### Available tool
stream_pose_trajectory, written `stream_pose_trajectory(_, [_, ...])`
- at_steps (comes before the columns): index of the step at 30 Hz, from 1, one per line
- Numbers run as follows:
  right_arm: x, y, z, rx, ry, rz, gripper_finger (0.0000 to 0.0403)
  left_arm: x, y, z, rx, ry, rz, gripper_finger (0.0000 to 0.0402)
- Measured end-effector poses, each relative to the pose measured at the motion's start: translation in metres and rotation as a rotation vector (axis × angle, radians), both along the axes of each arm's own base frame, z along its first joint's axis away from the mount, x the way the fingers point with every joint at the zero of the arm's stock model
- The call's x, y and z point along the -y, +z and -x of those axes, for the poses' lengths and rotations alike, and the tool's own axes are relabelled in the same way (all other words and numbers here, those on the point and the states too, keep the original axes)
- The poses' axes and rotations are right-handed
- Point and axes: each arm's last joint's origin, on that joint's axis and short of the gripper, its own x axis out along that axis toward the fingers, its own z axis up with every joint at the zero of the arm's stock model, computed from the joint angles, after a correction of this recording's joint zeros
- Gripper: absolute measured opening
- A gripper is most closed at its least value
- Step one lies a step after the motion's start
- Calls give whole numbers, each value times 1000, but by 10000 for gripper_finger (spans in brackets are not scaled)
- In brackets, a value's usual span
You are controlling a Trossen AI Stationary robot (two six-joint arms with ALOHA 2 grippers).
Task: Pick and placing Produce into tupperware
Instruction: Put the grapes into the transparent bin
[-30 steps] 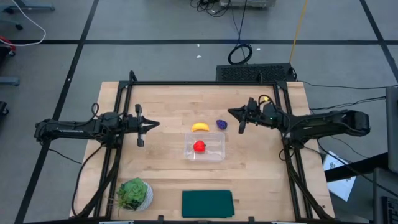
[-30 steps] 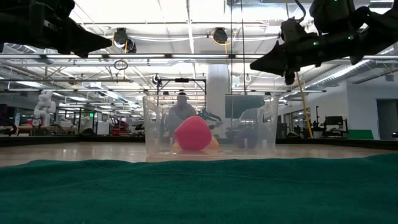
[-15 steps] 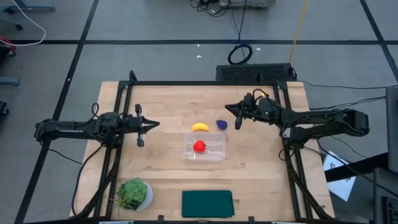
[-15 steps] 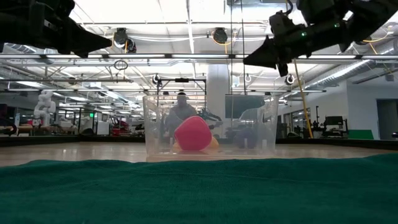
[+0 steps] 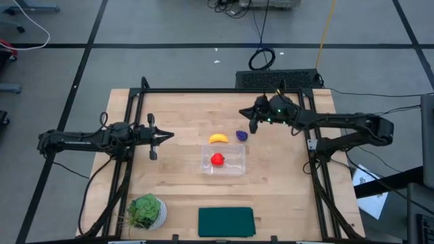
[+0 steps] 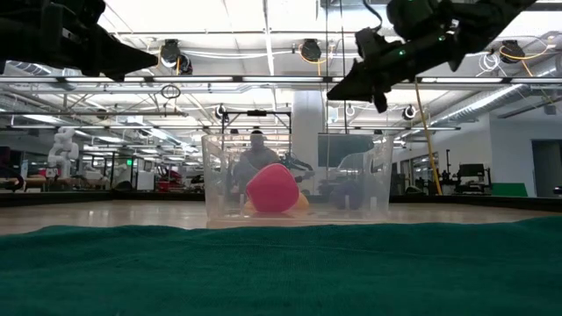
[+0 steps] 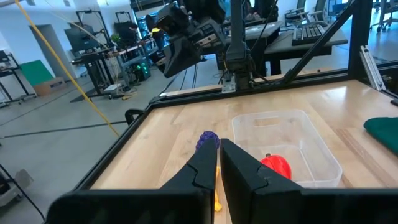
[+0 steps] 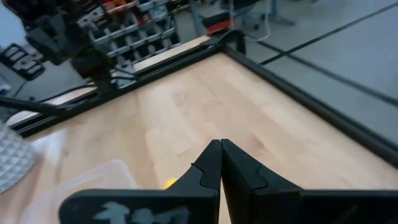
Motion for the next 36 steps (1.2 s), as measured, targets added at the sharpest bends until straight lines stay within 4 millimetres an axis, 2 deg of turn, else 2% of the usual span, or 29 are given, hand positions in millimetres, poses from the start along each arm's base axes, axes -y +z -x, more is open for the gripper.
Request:
stream_pose_trajectory(9, [21, 15, -15, -120, -15, -55, 0, 0, 0, 0, -4, 0, 6, 26])
stream_pose_trajectory(12, [25, 19, -20, -139, 27, -90, 0, 0, -1, 0, -7, 0, 4, 26])
stream_pose_trajectory(28, [44, 26, -53, -366, 86, -199, 0, 0, -2, 0, -17, 2, 1, 26])
stream_pose_trajectory(36, [43, 28, -51, -457, 84, -250, 0, 0, -3, 0, -30, 7, 1, 26])
